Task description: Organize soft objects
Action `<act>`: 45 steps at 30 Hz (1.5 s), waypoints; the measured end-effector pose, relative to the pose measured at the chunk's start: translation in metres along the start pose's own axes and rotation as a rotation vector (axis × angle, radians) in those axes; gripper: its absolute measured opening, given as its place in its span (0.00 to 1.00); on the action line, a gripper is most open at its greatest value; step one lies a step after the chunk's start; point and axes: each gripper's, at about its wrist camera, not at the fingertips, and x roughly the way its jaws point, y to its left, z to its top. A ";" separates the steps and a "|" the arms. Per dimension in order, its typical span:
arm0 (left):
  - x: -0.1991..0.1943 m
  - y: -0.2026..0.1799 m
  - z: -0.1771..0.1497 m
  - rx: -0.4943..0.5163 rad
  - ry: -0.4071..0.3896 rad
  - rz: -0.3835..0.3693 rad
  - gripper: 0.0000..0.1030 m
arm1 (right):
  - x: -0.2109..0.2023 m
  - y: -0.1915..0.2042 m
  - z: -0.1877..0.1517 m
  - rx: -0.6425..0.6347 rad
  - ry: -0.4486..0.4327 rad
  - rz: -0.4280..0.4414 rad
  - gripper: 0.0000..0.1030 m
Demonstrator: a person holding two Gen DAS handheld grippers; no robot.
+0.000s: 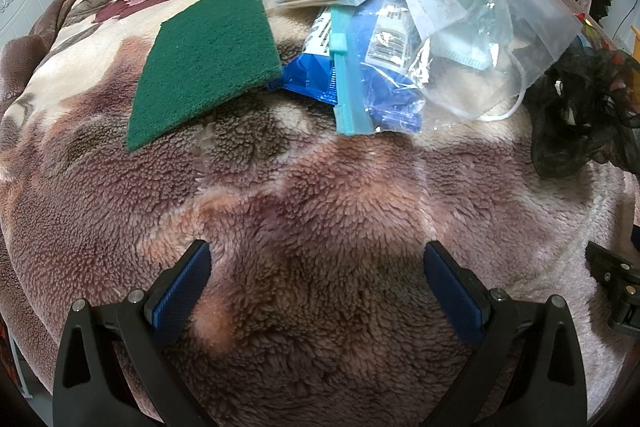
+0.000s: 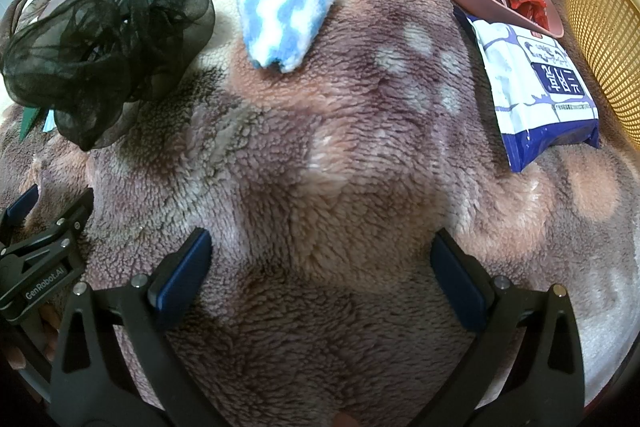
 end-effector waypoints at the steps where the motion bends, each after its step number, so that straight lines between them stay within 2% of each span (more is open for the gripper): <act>1: 0.000 0.000 0.000 0.000 0.000 0.000 1.00 | 0.000 0.000 0.000 0.000 0.000 0.000 1.00; 45: 0.000 0.004 0.002 0.000 -0.005 0.000 1.00 | 0.000 0.000 0.000 0.000 -0.001 0.002 1.00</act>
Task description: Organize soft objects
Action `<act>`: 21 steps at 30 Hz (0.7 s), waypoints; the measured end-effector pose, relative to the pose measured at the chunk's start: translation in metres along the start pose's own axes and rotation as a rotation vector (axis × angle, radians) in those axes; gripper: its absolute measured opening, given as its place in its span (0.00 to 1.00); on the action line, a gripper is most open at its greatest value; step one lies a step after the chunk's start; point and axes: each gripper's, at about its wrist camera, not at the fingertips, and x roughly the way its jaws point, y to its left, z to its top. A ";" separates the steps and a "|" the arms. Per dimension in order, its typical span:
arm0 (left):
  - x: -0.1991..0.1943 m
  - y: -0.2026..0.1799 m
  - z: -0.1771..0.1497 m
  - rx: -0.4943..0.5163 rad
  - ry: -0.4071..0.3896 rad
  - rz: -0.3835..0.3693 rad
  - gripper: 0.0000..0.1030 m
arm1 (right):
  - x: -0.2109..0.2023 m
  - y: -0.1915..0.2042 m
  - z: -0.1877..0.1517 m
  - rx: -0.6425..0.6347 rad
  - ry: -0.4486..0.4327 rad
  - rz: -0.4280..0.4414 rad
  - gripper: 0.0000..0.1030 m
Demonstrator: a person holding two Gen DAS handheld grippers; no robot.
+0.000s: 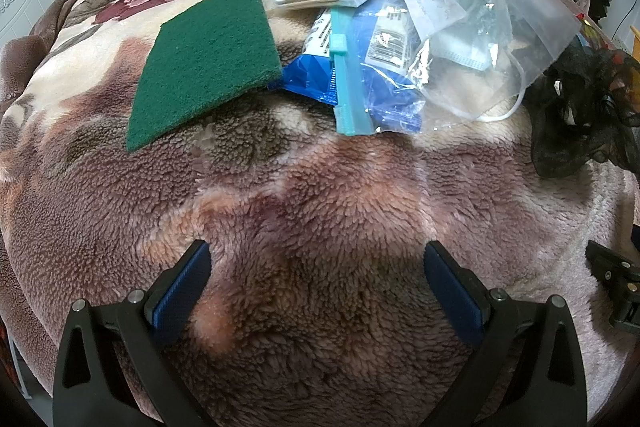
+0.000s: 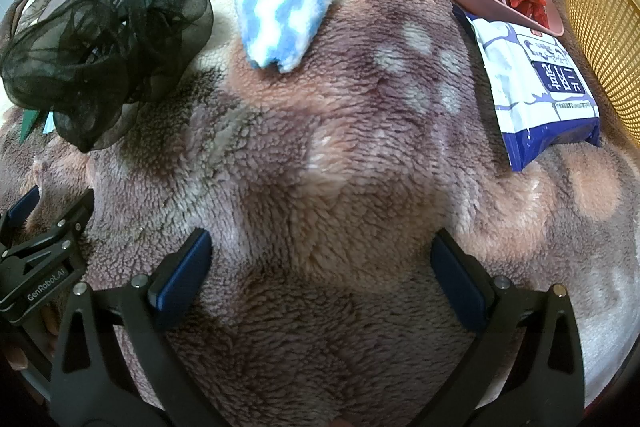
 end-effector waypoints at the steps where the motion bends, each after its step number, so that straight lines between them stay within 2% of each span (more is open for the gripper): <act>1: 0.000 0.000 0.000 0.000 0.000 0.000 1.00 | 0.000 0.000 0.000 0.000 0.000 0.000 1.00; 10: 0.000 -0.001 0.000 0.003 -0.001 0.002 1.00 | 0.001 0.000 -0.001 -0.002 0.000 0.000 1.00; 14: -0.003 -0.004 -0.003 0.014 -0.028 0.017 1.00 | -0.001 0.000 0.000 -0.007 0.017 0.006 1.00; 16: -0.005 -0.005 -0.002 0.024 -0.019 0.024 1.00 | -0.002 0.009 -0.011 -0.010 0.026 0.010 1.00; 21: -0.017 -0.010 0.011 0.049 0.017 0.028 1.00 | -0.003 0.006 -0.004 -0.017 0.029 0.015 1.00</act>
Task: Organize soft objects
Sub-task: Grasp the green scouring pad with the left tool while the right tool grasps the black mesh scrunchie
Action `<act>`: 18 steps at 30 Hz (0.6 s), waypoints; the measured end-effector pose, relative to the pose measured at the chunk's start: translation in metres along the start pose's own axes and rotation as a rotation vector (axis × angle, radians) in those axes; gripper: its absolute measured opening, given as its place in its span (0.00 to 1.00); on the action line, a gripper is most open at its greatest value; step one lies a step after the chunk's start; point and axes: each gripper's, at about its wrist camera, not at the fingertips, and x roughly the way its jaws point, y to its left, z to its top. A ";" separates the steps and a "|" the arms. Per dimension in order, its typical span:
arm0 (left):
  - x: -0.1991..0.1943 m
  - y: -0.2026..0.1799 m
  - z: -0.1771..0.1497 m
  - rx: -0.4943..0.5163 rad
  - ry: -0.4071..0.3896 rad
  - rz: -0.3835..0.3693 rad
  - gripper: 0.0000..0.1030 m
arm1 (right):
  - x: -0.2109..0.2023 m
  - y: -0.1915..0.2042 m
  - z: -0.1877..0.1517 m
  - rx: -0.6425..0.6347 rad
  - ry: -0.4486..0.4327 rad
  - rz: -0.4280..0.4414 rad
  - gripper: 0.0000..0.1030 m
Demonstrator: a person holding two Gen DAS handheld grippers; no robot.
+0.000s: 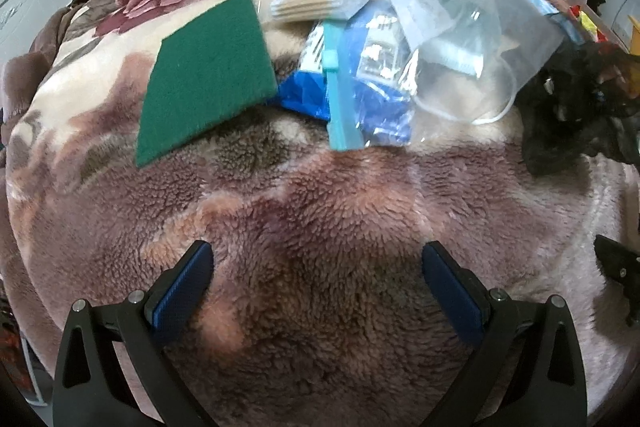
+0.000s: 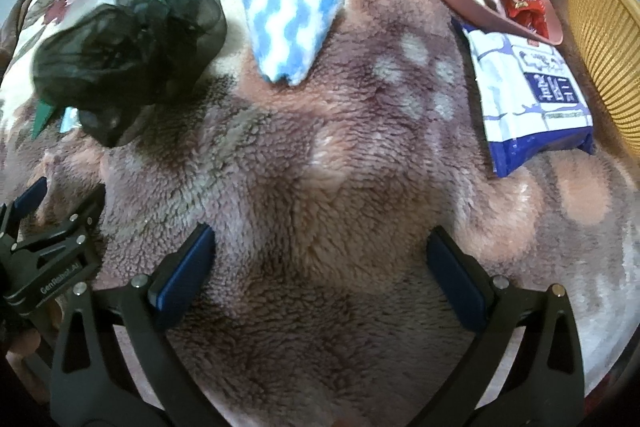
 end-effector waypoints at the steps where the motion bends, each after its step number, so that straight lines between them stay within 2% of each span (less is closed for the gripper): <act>1: -0.004 0.001 0.003 0.003 -0.003 -0.004 1.00 | -0.006 -0.001 0.001 -0.001 -0.005 0.003 1.00; 5: -0.026 0.017 0.015 -0.044 -0.023 -0.060 1.00 | -0.029 -0.001 0.011 -0.003 -0.051 0.035 1.00; 11: -0.046 0.061 0.054 -0.177 -0.051 -0.126 1.00 | -0.064 0.000 0.055 0.001 -0.154 0.077 1.00; 18: -0.042 0.092 0.079 -0.240 -0.052 -0.156 1.00 | -0.066 0.022 0.085 -0.054 -0.186 0.176 0.99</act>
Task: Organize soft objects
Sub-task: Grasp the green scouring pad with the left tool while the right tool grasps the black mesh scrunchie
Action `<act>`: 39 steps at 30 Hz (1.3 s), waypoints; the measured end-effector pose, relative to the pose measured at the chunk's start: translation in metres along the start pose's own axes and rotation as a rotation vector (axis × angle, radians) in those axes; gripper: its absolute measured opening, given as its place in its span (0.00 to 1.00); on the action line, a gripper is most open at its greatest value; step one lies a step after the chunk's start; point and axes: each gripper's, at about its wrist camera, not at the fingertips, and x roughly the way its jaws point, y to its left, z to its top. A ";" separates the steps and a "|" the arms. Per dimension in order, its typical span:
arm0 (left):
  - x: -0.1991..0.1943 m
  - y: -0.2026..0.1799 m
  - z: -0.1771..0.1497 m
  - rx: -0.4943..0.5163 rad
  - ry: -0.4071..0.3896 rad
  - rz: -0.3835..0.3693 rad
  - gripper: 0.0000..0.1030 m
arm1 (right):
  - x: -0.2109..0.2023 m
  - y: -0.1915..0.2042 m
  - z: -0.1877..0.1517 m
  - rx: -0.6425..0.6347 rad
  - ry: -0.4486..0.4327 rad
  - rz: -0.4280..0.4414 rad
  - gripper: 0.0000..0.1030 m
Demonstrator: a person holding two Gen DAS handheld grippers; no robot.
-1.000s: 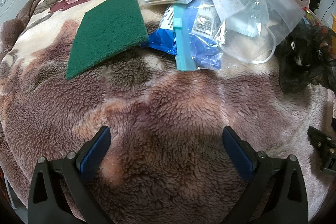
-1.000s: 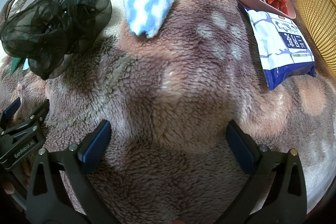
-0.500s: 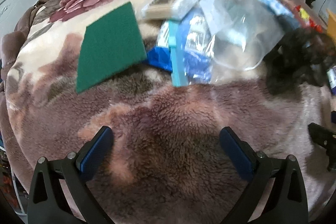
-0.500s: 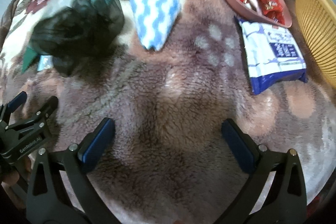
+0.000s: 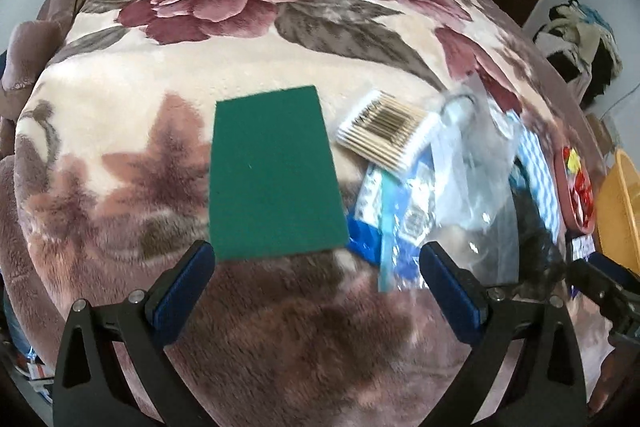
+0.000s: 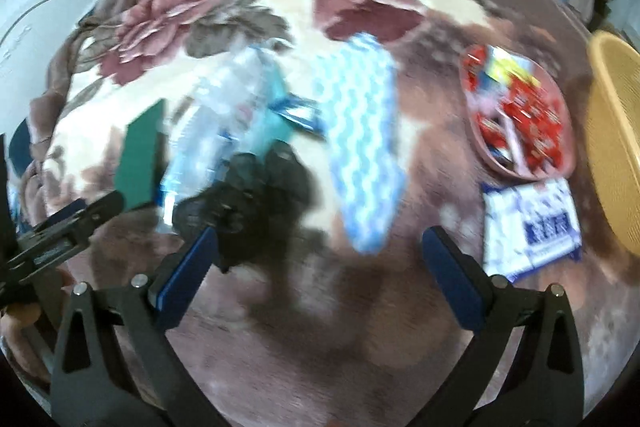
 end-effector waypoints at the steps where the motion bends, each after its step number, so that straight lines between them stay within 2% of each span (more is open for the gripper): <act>1: 0.001 0.001 0.000 -0.008 0.001 0.001 1.00 | 0.000 0.008 0.004 -0.018 -0.002 0.013 0.99; 5: 0.006 0.011 0.004 -0.043 0.012 -0.013 1.00 | 0.014 0.038 0.004 -0.066 0.027 0.048 0.98; 6: 0.007 0.015 0.005 -0.049 0.016 -0.013 1.00 | 0.019 0.040 0.003 -0.069 0.046 0.053 0.91; 8: 0.011 0.023 0.008 -0.066 0.029 -0.015 1.00 | 0.034 0.043 0.000 -0.064 0.096 0.053 0.76; 9: 0.013 0.026 0.009 -0.077 0.034 -0.019 1.00 | 0.041 0.043 -0.001 -0.056 0.122 0.052 0.64; 10: 0.016 0.031 0.011 -0.092 0.041 -0.024 1.00 | 0.044 0.043 -0.003 -0.053 0.135 0.055 0.44; 12: 0.021 0.037 0.015 -0.119 0.053 -0.031 1.00 | 0.044 0.048 -0.006 -0.081 0.144 0.084 0.20; 18: 0.053 0.050 0.032 -0.200 0.113 -0.043 0.99 | 0.005 0.066 -0.013 -0.157 0.016 0.102 0.16; 22: 0.076 0.047 0.043 -0.249 0.175 -0.066 0.99 | 0.007 0.070 -0.014 -0.153 0.031 0.106 0.16; 26: 0.090 0.036 0.048 -0.217 0.199 0.007 1.00 | 0.012 0.064 -0.015 -0.133 0.056 0.106 0.17; 29: 0.106 0.035 0.046 -0.214 0.253 0.052 1.00 | 0.014 0.062 -0.015 -0.126 0.061 0.108 0.17; 31: 0.116 0.036 0.045 -0.217 0.292 0.056 1.00 | 0.013 0.062 -0.015 -0.128 0.062 0.110 0.17; 39: 0.077 0.039 0.036 -0.272 0.181 -0.013 0.99 | 0.005 0.060 -0.015 -0.125 0.039 0.114 0.17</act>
